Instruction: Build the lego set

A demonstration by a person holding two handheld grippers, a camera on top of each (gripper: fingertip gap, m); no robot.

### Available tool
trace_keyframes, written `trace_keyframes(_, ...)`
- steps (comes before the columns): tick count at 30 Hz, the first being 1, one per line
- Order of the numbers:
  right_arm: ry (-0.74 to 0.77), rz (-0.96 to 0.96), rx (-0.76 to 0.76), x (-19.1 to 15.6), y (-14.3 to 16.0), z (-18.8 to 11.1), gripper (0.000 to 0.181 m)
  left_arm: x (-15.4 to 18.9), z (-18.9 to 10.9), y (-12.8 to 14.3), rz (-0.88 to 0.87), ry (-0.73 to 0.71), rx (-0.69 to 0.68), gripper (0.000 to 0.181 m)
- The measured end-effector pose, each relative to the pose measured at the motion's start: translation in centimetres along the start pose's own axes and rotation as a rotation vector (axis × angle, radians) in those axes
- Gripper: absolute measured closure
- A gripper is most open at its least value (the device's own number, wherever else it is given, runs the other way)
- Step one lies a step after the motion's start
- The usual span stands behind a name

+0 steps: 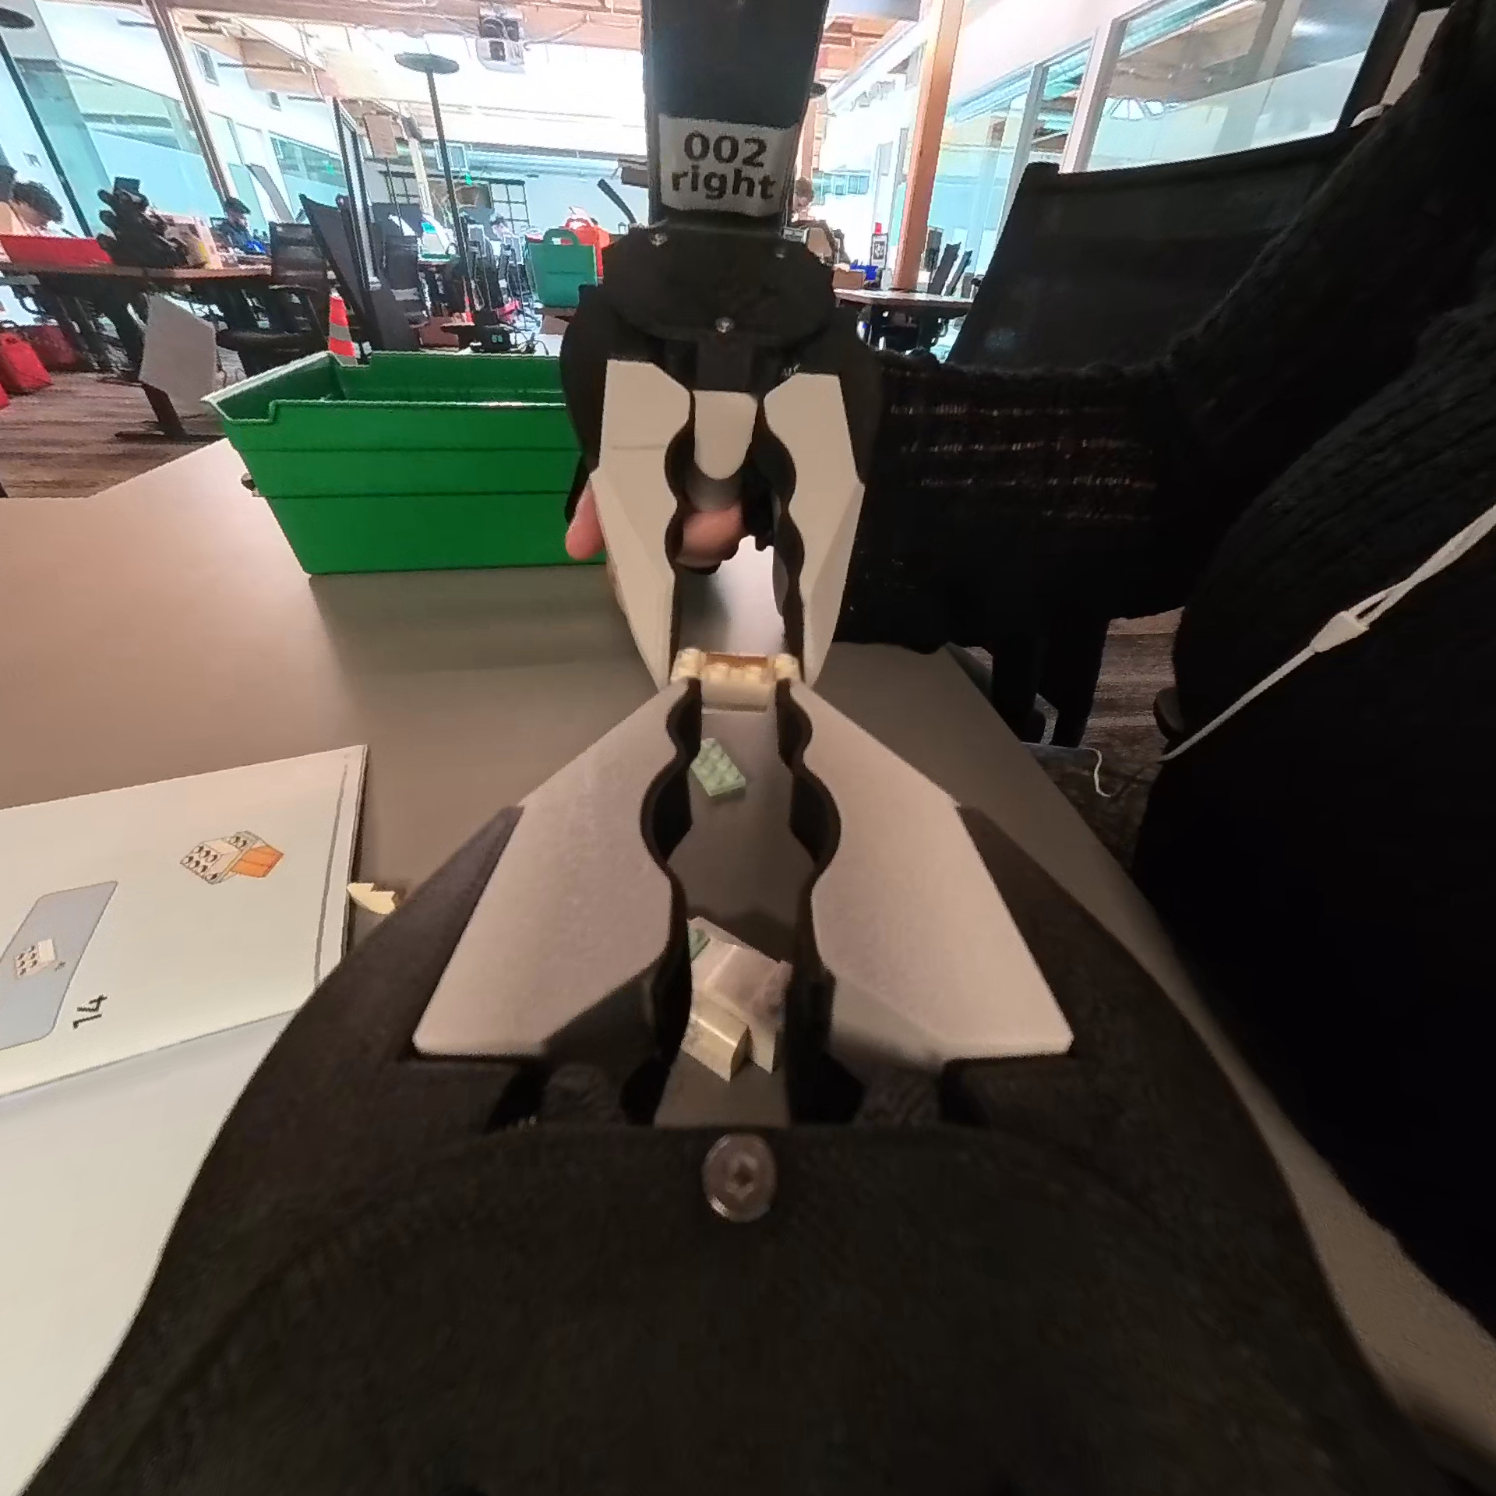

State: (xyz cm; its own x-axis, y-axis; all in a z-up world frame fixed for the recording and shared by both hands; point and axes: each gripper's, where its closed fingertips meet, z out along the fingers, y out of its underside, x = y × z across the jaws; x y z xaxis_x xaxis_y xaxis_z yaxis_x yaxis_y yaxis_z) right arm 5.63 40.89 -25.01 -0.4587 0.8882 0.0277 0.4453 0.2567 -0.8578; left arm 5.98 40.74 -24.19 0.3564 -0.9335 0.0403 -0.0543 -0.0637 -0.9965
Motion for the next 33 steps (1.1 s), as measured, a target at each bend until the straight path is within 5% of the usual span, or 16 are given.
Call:
trace_keyframes(11, 0.026, -0.005, -0.051, 0.2, 1.2, 0.1, 0.15, -0.3, 0.5, 1.1, 0.026, -0.024, -0.093, 0.165)
trace_keyframes(17, 0.156, 0.054, -0.036, 1.7, 1.4, -1.0, 0.141, -1.8, -0.1, 0.4, 0.034, -0.111, -0.05, 0.166)
trace_keyframes(22, 0.336, 0.214, -0.113, 2.1, 4.3, -2.6, 0.137, -2.7, -0.9, -0.6, -0.018, -0.133, 0.026, 0.165)
trace_keyframes(28, 0.469, 0.326, -0.145, 0.5, 6.2, -3.6, 0.135, -2.1, -2.3, -3.5, -0.257, 0.028, 0.239, 0.166)
trace_keyframes(33, 0.548, 0.438, -0.133, 0.3, 7.0, -3.7, 0.135, -0.5, -4.5, -6.5, -0.515, 0.35, 0.451, 0.166)
